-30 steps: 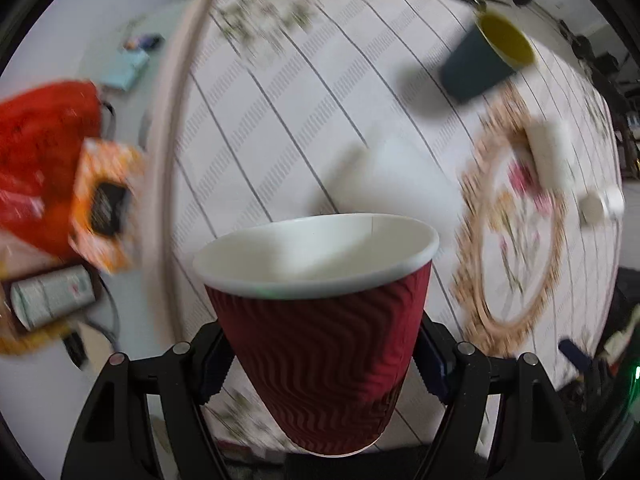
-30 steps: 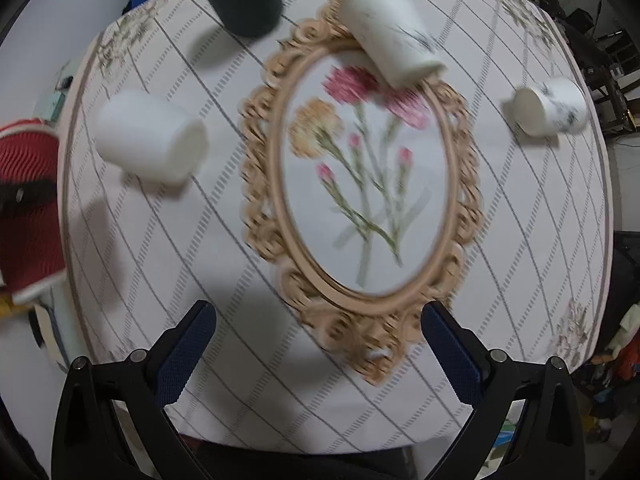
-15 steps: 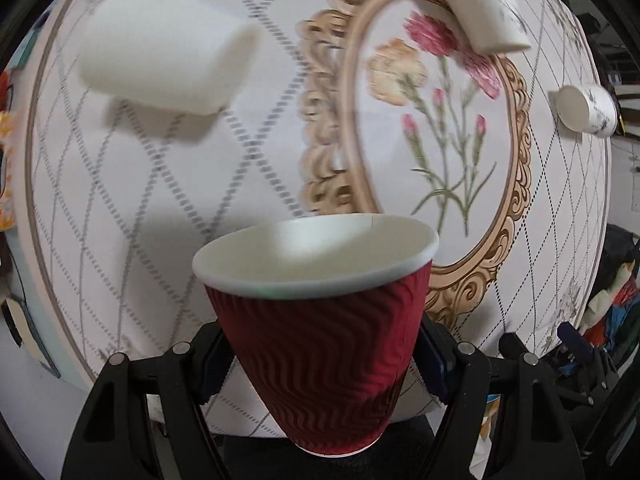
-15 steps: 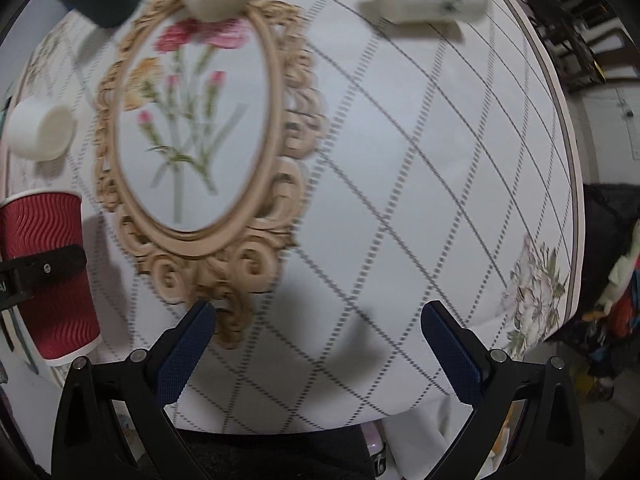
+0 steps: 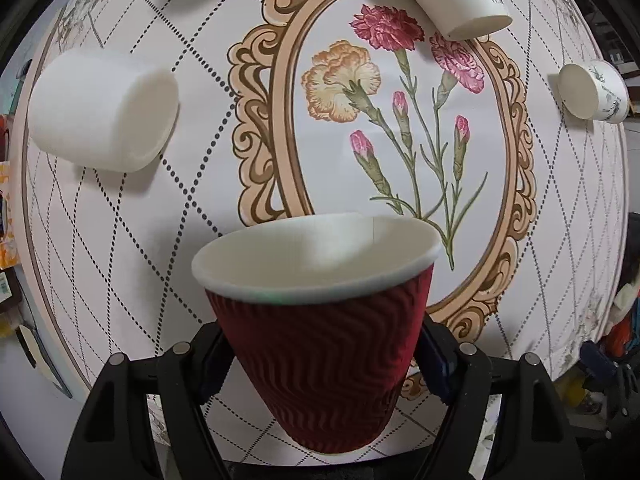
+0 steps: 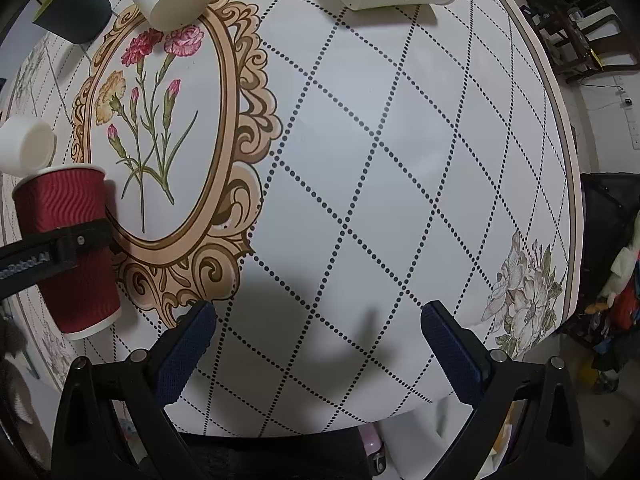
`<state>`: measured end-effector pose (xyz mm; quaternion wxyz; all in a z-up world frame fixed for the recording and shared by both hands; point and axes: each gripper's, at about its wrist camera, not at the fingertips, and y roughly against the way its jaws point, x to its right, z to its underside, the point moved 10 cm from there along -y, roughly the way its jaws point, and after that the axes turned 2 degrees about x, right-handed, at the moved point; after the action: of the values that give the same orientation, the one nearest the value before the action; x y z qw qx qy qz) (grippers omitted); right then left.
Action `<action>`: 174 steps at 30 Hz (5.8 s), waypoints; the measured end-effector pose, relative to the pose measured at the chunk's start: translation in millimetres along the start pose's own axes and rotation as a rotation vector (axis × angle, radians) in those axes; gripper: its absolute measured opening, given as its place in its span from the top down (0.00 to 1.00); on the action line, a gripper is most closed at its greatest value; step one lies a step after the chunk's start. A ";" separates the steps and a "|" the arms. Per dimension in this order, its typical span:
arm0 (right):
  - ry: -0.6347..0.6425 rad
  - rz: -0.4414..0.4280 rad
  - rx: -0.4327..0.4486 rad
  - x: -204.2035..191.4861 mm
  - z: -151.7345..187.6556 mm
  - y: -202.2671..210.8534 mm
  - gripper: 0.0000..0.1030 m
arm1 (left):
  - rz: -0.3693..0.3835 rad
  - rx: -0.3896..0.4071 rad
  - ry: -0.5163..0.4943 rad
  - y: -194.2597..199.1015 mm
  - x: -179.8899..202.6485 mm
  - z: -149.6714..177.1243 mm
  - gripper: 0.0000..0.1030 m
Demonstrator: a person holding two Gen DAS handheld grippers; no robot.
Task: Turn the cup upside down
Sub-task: 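Lift the red cup with the left gripper toward the right tool, then grasp the red cup with the right gripper while the left gripper releases it, then rotate the right gripper to turn the red cup rim-down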
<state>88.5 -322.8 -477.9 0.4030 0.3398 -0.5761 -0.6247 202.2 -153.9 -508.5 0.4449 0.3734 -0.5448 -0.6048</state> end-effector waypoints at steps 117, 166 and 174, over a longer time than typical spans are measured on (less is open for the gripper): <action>3.139 1.101 0.274 -186.8 30.1 -44.7 0.24 | -0.062 0.087 0.570 -15.1 -213.8 123.3 0.13; 1.156 0.299 -0.278 -191.7 -32.0 -37.5 0.25 | -0.116 0.132 0.427 19.3 -143.8 75.0 0.13; 1.008 0.236 -0.249 -172.4 -77.7 -39.9 0.25 | -0.119 0.133 0.408 21.2 -121.2 72.1 0.13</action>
<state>229.7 -202.6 -532.5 0.7348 0.4802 -0.2667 -0.3979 176.8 -16.1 -482.3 0.4840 0.5479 -0.4592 -0.5046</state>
